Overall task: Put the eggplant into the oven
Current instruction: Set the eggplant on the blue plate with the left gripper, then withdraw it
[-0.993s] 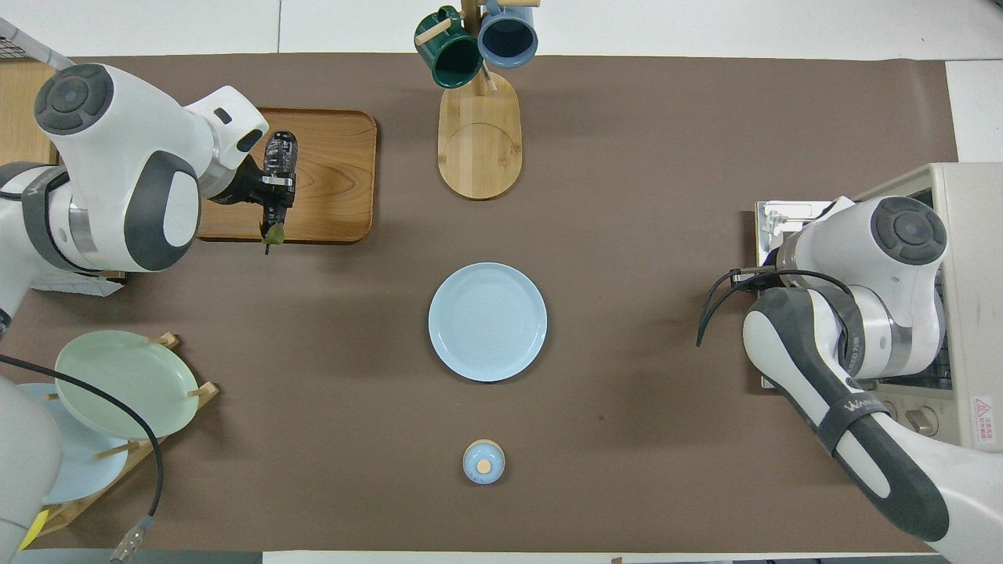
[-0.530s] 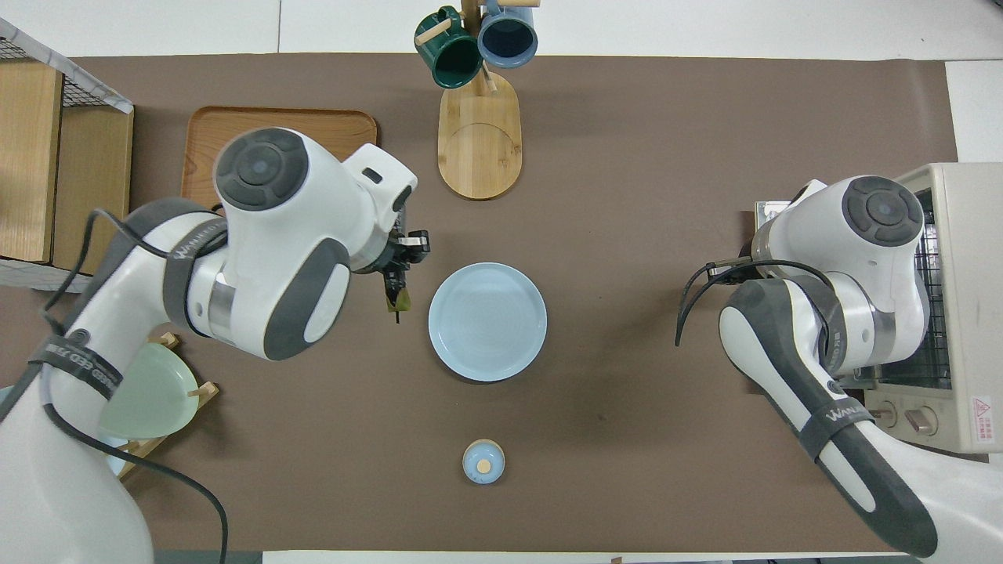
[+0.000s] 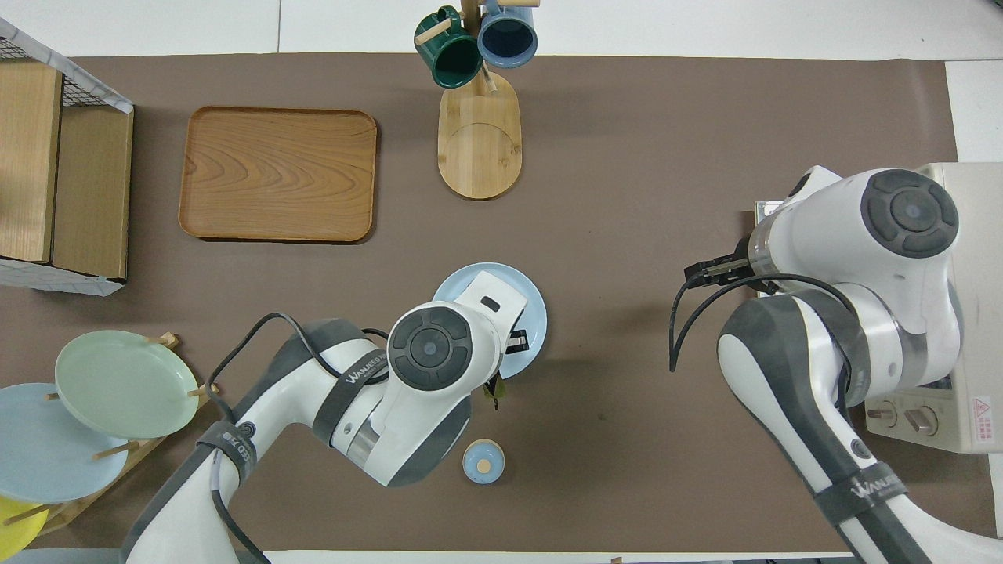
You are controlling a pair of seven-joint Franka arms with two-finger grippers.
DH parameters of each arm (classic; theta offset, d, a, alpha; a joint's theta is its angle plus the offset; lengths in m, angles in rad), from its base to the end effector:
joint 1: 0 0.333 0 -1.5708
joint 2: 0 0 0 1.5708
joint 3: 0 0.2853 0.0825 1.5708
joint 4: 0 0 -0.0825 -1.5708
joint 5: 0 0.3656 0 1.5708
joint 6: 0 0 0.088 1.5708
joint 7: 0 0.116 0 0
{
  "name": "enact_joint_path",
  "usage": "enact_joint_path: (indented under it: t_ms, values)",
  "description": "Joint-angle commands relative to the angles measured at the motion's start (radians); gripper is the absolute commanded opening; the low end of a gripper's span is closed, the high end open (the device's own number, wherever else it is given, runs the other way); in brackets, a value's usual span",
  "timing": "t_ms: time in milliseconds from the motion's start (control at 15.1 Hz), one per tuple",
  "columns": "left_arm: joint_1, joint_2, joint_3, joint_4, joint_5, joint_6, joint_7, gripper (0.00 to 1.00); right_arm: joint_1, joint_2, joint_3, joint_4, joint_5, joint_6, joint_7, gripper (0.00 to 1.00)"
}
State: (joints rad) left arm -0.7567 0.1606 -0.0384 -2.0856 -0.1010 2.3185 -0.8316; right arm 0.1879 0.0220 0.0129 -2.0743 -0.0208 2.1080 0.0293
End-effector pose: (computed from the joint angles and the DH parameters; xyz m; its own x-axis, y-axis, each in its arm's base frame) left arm 0.3906 -0.4016 0.3281 0.9946 0.1022 -0.0160 0.1033 -0.9887 0.1083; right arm 0.5252 0.1057 0.3894 0.9834 0.1811 0.0121 0.1809 -0.9833 0.0174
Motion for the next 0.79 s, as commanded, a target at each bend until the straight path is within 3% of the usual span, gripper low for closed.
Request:
enact_joint_path:
  t_ms: [0, 199, 331, 397, 596, 728]
  values:
    - [-0.033, 0.011, 0.020, -0.039, -0.014, 0.070, -0.029, 0.00, 0.047, -0.008, 0.018, -0.010, 0.019, 0.033, 0.010, 1.00]
    - [-0.049, 0.013, 0.022, -0.037, -0.014, 0.075, -0.038, 0.00, 0.088, 0.001, 0.024, 0.006, 0.021, 0.015, 0.174, 1.00]
    - [-0.040, 0.014, 0.022, -0.036, -0.014, 0.075, -0.023, 0.00, 0.125, 0.042, 0.027, 0.075, 0.053, -0.019, 0.230, 1.00]
    - [-0.038, 0.014, 0.022, -0.033, -0.014, 0.070, -0.018, 0.99, 0.131, 0.048, 0.027, 0.088, 0.096, -0.011, 0.256, 1.00]
    - [-0.026, 0.007, 0.023, -0.027, -0.014, 0.055, 0.028, 1.00, 0.163, 0.062, 0.029, 0.121, 0.124, -0.009, 0.282, 1.00]
    - [0.025, -0.007, 0.023, -0.007, -0.014, 0.029, 0.051, 1.00, 0.229, 0.114, 0.029, 0.195, 0.124, -0.031, 0.393, 1.00]
